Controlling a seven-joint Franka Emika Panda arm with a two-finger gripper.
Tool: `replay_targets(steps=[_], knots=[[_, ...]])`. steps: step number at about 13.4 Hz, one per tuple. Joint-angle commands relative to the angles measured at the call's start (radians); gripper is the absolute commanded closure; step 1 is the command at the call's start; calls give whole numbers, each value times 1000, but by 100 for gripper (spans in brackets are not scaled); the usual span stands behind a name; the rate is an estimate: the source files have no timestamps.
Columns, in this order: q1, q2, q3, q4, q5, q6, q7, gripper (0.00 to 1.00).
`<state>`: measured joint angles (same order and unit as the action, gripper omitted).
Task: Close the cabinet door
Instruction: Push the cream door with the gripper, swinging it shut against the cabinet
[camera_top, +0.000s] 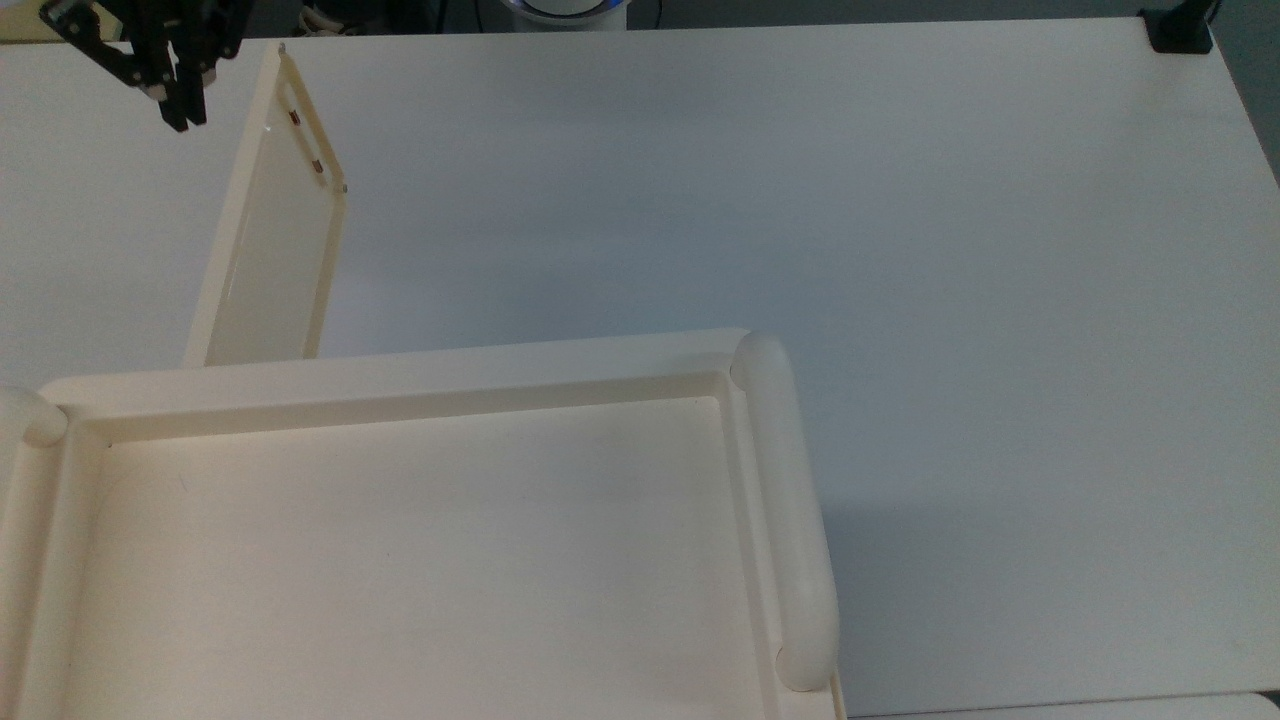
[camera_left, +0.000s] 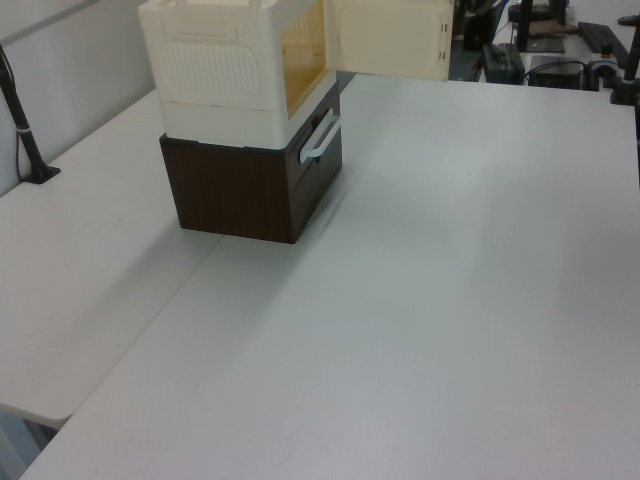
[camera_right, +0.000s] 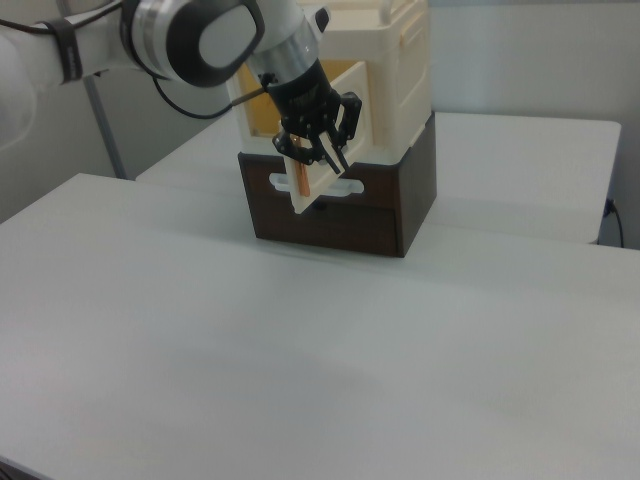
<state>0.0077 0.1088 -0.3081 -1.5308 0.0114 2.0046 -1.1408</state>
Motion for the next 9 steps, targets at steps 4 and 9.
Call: replay_targets(steps=[4, 9], knots=[[141, 55, -6, 12, 58, 102, 71, 96], [276, 118, -19, 76, 53, 153, 368, 100]])
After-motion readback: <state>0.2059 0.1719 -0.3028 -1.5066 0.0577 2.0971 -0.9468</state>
